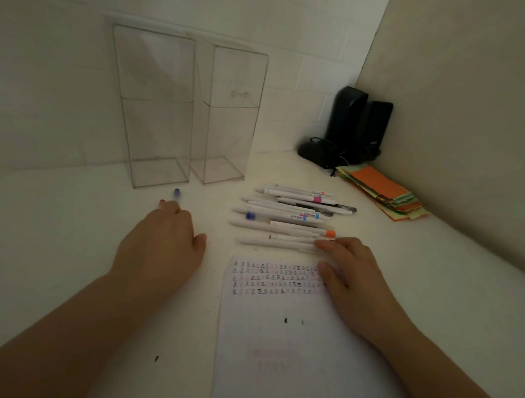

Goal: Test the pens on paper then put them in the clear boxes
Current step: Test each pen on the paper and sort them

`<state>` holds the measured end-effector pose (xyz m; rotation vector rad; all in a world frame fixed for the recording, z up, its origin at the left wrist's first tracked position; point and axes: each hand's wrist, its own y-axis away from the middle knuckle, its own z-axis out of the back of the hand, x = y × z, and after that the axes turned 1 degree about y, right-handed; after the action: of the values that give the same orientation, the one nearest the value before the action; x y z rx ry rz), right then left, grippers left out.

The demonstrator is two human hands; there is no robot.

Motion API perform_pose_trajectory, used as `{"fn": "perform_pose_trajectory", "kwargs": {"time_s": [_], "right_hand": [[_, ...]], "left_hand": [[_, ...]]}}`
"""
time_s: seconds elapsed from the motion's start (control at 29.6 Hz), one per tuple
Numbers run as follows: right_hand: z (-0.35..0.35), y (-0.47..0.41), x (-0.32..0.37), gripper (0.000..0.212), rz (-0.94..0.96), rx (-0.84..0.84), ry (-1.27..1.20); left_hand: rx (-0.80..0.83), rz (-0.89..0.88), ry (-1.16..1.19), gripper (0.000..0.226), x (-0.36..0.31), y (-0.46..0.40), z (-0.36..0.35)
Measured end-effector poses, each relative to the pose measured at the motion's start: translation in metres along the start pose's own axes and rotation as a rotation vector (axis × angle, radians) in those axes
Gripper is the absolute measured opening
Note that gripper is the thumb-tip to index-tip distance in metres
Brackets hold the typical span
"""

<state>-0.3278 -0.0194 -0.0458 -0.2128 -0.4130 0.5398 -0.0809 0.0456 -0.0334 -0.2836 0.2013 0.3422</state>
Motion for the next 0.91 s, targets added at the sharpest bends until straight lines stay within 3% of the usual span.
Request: {"fn": "perform_pose_trajectory", "kwargs": {"time_s": [0.24, 0.3, 0.37, 0.44, 0.54, 0.74, 0.91], "right_hand": [[0.003, -0.002, 0.002, 0.015, -0.076, -0.023, -0.002], [0.005, -0.002, 0.004, 0.012, -0.074, -0.043, -0.007], [0.01, 0.001, 0.008, 0.01, -0.063, -0.13, -0.087], [0.017, 0.004, 0.013, 0.015, -0.075, -0.202, -0.247], [0.026, 0.008, 0.022, 0.022, -0.118, -0.161, -0.535], [0.034, 0.014, 0.03, 0.008, -0.179, -0.075, -1.269], [0.032, 0.017, 0.032, 0.041, -0.171, 0.335, -1.851]], "left_hand": [[0.062, 0.065, -0.218, 0.036, -0.001, 0.007, 0.011], [0.013, -0.008, -0.23, 0.031, -0.003, 0.009, 0.012], [-0.161, -0.205, -0.115, 0.021, -0.007, 0.011, 0.008], [-0.244, -0.411, 0.029, 0.025, -0.018, 0.016, 0.005], [-0.171, -0.602, 0.137, 0.039, -0.037, 0.025, 0.001], [-0.167, -0.62, 0.144, 0.059, -0.041, 0.027, -0.008], [0.109, -0.612, 0.455, 0.051, -0.051, 0.038, -0.005]]}}
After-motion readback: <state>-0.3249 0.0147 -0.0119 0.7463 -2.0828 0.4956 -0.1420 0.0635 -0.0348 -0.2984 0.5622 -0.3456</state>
